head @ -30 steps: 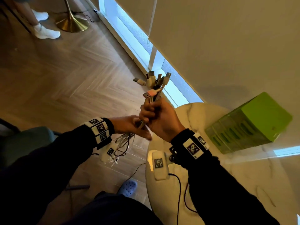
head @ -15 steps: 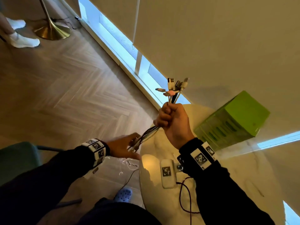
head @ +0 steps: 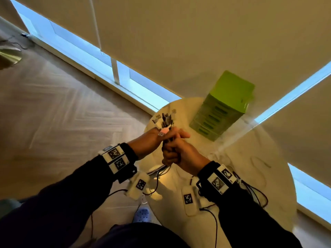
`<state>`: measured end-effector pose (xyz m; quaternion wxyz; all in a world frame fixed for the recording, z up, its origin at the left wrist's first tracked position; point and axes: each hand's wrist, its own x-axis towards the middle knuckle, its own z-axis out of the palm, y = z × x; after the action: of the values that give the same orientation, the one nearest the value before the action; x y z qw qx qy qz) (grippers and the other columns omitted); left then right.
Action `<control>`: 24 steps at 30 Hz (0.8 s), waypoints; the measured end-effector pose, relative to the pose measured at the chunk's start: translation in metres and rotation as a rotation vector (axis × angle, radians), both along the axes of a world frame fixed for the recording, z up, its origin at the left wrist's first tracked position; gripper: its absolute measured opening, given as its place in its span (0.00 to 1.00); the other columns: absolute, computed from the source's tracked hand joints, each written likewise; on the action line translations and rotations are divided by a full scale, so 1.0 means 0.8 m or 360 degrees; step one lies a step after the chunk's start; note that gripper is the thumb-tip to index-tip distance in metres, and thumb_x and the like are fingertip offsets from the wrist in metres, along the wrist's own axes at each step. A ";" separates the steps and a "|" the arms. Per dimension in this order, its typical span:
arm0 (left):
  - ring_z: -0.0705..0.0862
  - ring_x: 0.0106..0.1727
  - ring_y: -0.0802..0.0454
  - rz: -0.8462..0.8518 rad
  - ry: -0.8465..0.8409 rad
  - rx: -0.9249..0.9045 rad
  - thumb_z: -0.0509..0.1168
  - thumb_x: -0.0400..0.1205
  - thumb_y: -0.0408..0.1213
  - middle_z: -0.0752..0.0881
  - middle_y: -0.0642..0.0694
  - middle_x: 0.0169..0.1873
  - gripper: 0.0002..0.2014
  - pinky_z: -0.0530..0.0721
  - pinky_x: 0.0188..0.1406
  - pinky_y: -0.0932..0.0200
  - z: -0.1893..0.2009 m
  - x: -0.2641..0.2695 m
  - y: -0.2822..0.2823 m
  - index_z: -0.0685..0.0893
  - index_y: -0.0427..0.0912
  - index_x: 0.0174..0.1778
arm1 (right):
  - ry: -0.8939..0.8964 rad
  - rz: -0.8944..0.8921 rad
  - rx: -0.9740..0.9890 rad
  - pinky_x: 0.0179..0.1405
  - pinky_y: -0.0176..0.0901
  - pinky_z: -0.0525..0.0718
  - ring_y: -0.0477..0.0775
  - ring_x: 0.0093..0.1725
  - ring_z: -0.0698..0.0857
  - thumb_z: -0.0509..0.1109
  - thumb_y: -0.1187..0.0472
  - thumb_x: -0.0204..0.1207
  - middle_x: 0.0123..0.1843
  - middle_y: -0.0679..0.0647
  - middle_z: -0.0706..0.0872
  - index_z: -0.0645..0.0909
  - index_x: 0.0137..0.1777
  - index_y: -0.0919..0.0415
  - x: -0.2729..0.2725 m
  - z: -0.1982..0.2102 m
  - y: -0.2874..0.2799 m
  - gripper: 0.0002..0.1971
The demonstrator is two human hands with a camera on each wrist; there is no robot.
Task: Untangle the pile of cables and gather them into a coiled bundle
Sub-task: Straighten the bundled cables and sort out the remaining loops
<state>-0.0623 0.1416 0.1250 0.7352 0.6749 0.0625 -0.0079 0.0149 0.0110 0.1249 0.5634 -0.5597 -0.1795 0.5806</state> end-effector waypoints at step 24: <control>0.59 0.20 0.60 -0.0107 0.0427 -0.0223 0.55 0.92 0.39 0.62 0.57 0.21 0.17 0.59 0.22 0.64 -0.049 0.129 -0.162 0.64 0.49 0.36 | -0.1783 -0.0835 -0.0916 0.57 0.54 0.83 0.57 0.57 0.82 0.75 0.55 0.76 0.62 0.56 0.78 0.79 0.63 0.59 0.066 -0.171 -0.264 0.18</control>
<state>0.0413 0.0120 0.0855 0.7649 0.6165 0.1369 -0.1270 0.0677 -0.1998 -0.0116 0.3362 -0.9284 -0.1408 0.0719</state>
